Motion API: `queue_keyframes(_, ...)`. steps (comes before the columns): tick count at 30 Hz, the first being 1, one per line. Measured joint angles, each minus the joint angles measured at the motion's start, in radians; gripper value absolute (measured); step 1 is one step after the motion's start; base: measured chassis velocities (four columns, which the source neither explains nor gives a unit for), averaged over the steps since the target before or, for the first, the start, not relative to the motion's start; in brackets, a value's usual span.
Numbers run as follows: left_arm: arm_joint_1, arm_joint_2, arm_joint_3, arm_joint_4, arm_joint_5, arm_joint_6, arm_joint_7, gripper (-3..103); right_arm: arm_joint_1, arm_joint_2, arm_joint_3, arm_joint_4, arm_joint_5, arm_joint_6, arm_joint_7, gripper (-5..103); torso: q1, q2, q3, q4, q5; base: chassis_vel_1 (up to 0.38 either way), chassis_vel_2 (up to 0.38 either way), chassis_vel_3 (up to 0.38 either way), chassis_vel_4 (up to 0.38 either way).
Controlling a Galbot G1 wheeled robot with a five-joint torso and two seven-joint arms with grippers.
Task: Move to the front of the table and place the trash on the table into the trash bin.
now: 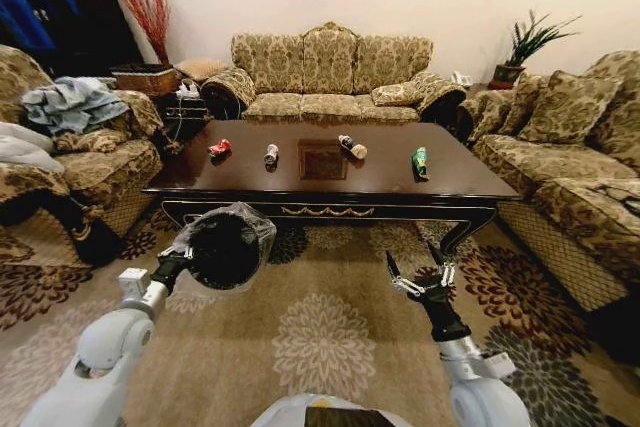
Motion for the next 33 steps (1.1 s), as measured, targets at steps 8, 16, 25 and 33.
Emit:
queue_keyframes(8, 0.002, 0.006, -0.001, 0.002, 0.001, 0.010, 0.003, 0, -0.001, 0.000, 0.001, 0.003, 0.003, 0.000, 0.001, 100, 0.013, 0.028, 0.017, 0.0000, -0.0006, 0.000, 0.000, 0.000, 0.000)
queue_keyframes(16, 0.016, 0.092, -0.011, 0.069, 0.015, 0.109, 0.072, 0, 0.001, -0.011, 0.003, 0.001, 0.012, -0.011, 0.001, 100, 0.027, 0.066, 0.041, 0.0000, -0.0003, 0.000, 0.000, 0.000, 0.000)
queue_keyframes(25, 0.048, 0.196, -0.009, 0.142, -0.004, 0.138, 0.100, 0, 0.006, -0.013, 0.008, -0.013, 0.016, -0.014, 0.001, 100, 0.040, 0.098, 0.059, 0.0001, -0.0004, 0.000, 0.000, 0.000, 0.000)
queue_keyframes(33, 0.049, 0.242, -0.017, 0.151, -0.042, 0.145, 0.096, 0, 0.014, -0.012, 0.010, -0.024, 0.014, -0.014, 0.004, 100, 0.057, 0.142, 0.086, -0.0001, -0.0003, 0.000, 0.000, 0.000, 0.000)
